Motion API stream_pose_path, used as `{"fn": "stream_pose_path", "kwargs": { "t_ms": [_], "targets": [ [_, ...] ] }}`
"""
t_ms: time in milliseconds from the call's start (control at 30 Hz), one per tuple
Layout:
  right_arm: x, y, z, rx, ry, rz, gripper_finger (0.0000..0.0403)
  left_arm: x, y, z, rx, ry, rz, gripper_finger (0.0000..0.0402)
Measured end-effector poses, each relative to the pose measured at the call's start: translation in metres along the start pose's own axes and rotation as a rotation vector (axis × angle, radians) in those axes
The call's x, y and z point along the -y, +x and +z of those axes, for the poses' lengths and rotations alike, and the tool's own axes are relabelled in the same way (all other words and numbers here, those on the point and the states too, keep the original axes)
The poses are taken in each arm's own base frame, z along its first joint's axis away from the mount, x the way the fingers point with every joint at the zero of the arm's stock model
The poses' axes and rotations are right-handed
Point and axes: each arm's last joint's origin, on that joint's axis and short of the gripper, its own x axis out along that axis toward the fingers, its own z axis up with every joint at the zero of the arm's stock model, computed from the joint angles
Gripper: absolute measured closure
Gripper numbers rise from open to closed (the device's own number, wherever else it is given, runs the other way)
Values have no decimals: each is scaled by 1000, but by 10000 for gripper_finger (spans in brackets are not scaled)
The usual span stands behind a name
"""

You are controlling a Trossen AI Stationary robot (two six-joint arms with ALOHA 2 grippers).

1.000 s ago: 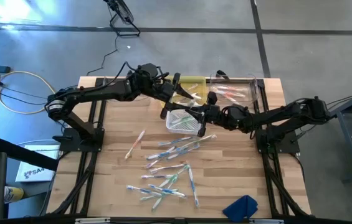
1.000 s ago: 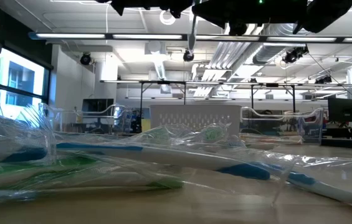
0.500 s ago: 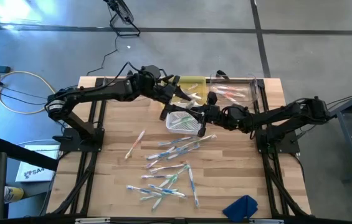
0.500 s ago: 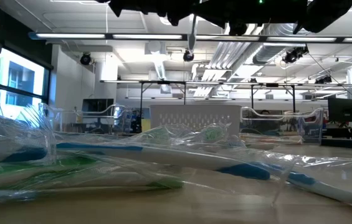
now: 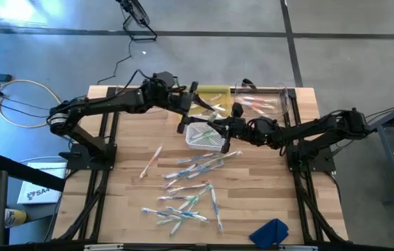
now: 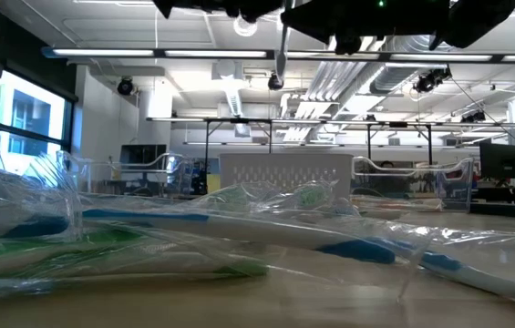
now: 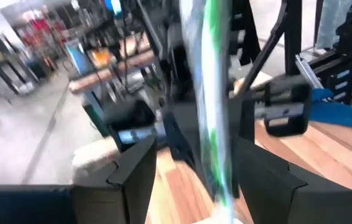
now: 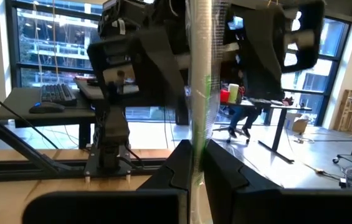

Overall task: Pick & Place Toothbrushes
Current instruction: Put the green toothbrush into the white bin

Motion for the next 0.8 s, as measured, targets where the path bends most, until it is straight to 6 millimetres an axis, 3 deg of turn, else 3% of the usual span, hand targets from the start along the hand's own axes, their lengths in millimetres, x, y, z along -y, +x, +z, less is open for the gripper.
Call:
{"fn": "stream_pose_path", "kwargs": {
  "t_ms": [133,367,800],
  "targets": [
    [0,0,-1,-14,-3,-3,388,7,-18,8,22,39,27,202],
    [4,0,-5,-59,-6,-86,388,30,-47,-2,18,46,70,202],
    [25,25,11,-456,53,-135,388,70,-101,-23,94,38,221,202]
  ]
}}
